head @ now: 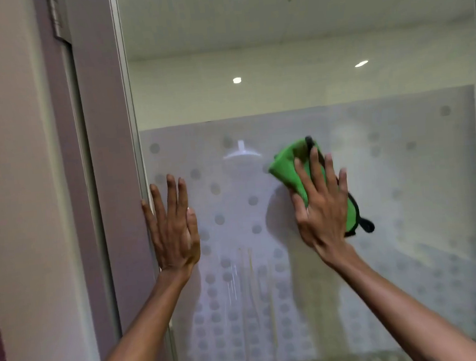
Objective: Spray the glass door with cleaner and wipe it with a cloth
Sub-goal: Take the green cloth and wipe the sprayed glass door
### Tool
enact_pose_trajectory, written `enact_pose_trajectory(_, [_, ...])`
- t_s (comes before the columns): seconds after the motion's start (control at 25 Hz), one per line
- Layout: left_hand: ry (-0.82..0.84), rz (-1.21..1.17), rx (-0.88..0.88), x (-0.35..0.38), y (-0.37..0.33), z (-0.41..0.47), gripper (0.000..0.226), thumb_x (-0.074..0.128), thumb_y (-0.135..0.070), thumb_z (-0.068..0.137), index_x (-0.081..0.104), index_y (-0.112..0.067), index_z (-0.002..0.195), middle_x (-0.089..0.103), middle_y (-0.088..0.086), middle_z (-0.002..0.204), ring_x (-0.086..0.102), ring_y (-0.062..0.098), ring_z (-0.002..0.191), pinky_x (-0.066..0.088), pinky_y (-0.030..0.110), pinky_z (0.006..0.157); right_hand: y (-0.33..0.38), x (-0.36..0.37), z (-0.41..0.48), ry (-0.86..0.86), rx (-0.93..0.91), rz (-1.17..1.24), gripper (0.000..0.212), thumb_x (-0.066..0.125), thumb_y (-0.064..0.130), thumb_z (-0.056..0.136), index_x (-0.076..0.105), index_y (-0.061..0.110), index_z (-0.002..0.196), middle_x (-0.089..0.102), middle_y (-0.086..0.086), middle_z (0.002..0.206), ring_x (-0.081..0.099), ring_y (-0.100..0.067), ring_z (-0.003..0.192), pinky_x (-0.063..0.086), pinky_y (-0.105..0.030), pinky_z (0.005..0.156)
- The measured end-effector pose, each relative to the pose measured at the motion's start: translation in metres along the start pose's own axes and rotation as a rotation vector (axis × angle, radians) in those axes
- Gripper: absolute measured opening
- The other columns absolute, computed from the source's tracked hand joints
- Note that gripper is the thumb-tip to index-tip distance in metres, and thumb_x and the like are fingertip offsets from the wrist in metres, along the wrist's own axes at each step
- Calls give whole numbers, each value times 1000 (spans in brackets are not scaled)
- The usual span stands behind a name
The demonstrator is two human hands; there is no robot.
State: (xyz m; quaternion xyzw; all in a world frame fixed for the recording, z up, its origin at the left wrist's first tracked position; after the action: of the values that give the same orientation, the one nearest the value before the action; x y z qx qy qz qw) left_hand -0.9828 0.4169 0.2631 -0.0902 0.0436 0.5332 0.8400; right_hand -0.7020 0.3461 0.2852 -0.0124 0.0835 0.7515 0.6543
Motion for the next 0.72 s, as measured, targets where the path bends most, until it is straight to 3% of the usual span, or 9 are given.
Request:
enact_pose_trajectory(0.12, [-6, 8, 3, 1, 0, 0, 60, 26, -26, 104, 19, -16, 163, 14, 2, 171, 2, 32, 159, 6, 59, 127, 43, 6, 48, 4, -59, 56, 68, 47, 35, 91, 38, 29, 158, 24, -4, 170, 21, -28, 158, 19, -50, 126])
enact_pose_trajectory(0.24, [-10, 30, 3, 3, 2, 0, 60, 29, -25, 105, 17, -18, 163, 11, 1, 172, 0, 31, 159, 5, 57, 127, 85, 26, 35, 68, -359, 2, 71, 50, 37, 89, 36, 32, 158, 22, -1, 171, 18, -27, 159, 18, -50, 127])
enact_pose_trajectory(0.32, [3, 20, 12, 4, 4, 2, 60, 27, -27, 106, 14, -19, 164, 10, 0, 172, -1, 31, 159, 4, 56, 128, 94, 40, -2, 112, -459, -19, 73, 52, 39, 89, 33, 32, 160, 19, 0, 172, 13, -27, 160, 14, -51, 128])
enact_pose_trajectory(0.4, [23, 14, 22, 3, 4, 1, 59, 24, -30, 107, 12, -20, 164, 9, 1, 172, -1, 32, 159, 2, 56, 128, 89, 47, -53, 159, -506, -21, 77, 54, 40, 89, 29, 31, 161, 16, 0, 172, 8, -28, 160, 8, -51, 129])
enact_pose_trajectory(0.6, [44, 15, 15, -2, 2, 1, 59, 26, -31, 107, 16, -19, 163, 12, 4, 172, 2, 35, 158, 1, 56, 127, 16, 35, -157, 315, -895, -124, 77, 61, 43, 90, 32, 29, 160, 18, 1, 172, 12, -29, 160, 5, -50, 129])
enact_pose_trajectory(0.72, [26, 9, 10, -3, 0, 0, 59, 31, -27, 106, 18, -18, 163, 14, 4, 171, 3, 37, 158, 2, 57, 127, -35, 12, -141, 234, -694, -139, 78, 58, 38, 91, 25, 34, 162, 16, 2, 172, 14, -27, 159, 7, -51, 128])
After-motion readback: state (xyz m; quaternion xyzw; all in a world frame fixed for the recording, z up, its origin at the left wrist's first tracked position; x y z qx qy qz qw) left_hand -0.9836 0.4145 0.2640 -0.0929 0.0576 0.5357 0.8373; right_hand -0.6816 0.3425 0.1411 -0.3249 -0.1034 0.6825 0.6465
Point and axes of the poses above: each hand's wrist, its own z-axis towards the middle knuckle, its own x-axis out of the palm, y = z × x, the point moved 3 cm from there along z, towards the middle knuckle
